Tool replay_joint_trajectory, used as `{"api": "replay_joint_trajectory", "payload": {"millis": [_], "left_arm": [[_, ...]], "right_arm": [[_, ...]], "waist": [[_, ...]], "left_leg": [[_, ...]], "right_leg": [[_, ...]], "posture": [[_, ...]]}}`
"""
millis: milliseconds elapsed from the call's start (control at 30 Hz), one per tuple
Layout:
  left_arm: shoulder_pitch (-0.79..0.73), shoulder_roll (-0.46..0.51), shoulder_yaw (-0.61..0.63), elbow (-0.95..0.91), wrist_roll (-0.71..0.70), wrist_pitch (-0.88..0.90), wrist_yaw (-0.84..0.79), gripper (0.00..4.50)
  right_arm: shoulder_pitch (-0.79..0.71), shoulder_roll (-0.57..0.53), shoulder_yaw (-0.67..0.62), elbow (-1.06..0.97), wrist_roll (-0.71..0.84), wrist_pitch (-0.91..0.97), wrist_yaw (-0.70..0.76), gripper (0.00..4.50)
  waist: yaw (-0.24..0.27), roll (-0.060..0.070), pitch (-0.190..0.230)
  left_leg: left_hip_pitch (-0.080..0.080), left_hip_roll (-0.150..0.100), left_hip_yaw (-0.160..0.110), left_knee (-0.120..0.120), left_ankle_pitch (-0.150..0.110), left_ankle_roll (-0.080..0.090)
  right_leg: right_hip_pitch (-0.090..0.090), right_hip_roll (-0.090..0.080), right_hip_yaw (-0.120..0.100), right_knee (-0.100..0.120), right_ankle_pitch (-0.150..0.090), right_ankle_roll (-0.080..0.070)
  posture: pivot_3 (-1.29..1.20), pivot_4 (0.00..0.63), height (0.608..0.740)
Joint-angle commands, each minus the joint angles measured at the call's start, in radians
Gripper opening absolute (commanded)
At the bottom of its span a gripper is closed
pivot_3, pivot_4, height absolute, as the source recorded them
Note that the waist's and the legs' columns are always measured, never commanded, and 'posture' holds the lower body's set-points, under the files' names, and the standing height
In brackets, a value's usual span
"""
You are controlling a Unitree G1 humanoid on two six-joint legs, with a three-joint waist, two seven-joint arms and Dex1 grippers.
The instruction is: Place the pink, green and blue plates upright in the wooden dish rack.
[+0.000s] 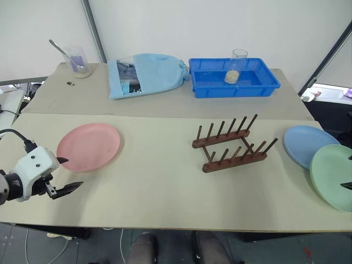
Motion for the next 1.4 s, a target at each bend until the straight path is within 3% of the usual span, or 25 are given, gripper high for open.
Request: {"api": "replay_joint_trajectory", "payload": {"millis": [33, 900, 1033, 1133, 1300, 1400], "left_arm": [[-0.006, 0.0, 0.035, -0.026, -0.003, 0.001, 0.003, 4.49], [-0.095, -0.008, -0.005, 0.037, -0.036, -0.083, -0.028, 4.49], [-0.156, -0.047, -0.131, -0.079, -0.072, -0.052, -0.021, 4.49], [-0.243, -0.13, -0.299, -0.165, -0.085, -0.004, 0.013, 4.49], [-0.442, -0.368, -0.562, -0.111, -0.044, 0.063, 0.117, 4.49], [-0.52, -0.499, -0.709, 0.0, 0.044, -0.009, 0.145, 4.49]], "right_arm": [[-0.011, -0.024, -0.015, 0.006, 0.0, -0.021, 0.002, 4.5], [-0.003, -0.006, -0.01, -0.045, 0.018, -0.009, 0.003, 4.5], [0.012, 0.014, -0.036, -0.103, 0.044, 0.032, 0.0, 4.5], [0.052, 0.048, -0.088, -0.213, 0.074, 0.105, -0.008, 4.5], [0.16, 0.174, -0.235, -0.56, 0.186, 0.364, -0.059, 4.5], [0.223, 0.249, -0.298, -0.763, 0.239, 0.511, -0.117, 4.5]], "waist": [[0.0, 0.0, 0.0], [0.0, 0.001, 0.0], [0.002, 0.002, -0.001], [0.008, 0.002, -0.001], [0.02, 0.003, -0.002], [0.022, 0.003, -0.002]], "left_leg": [[0.0, 0.0, 0.0, 0.0, 0.0, 0.0], [0.0, 0.0, 0.0, 0.0, 0.0, 0.0], [0.0, 0.0, 0.001, 0.0, 0.0, 0.0], [0.0, -0.001, 0.0, 0.001, 0.0, 0.0], [-0.001, -0.001, -0.003, 0.004, 0.0, 0.0], [0.0, -0.001, -0.004, 0.006, 0.0, 0.0]], "right_leg": [[0.0, 0.0, 0.0, 0.0, 0.0, 0.0], [0.0, 0.0, 0.0, 0.0, 0.0, 0.0], [0.001, 0.0, 0.0, 0.0, 0.0, 0.0], [0.002, 0.0, 0.0, 0.0, 0.001, 0.001], [0.004, 0.003, 0.001, 0.001, 0.006, 0.01], [0.006, 0.004, 0.001, 0.002, 0.007, 0.011]], "posture": [[0.0, 0.15, 0.696], [0.0, 0.15, 0.696], [0.0, 0.15, 0.696], [0.0, 0.15, 0.696], [0.0, 0.15, 0.696], [0.0, 0.15, 0.696]]}}
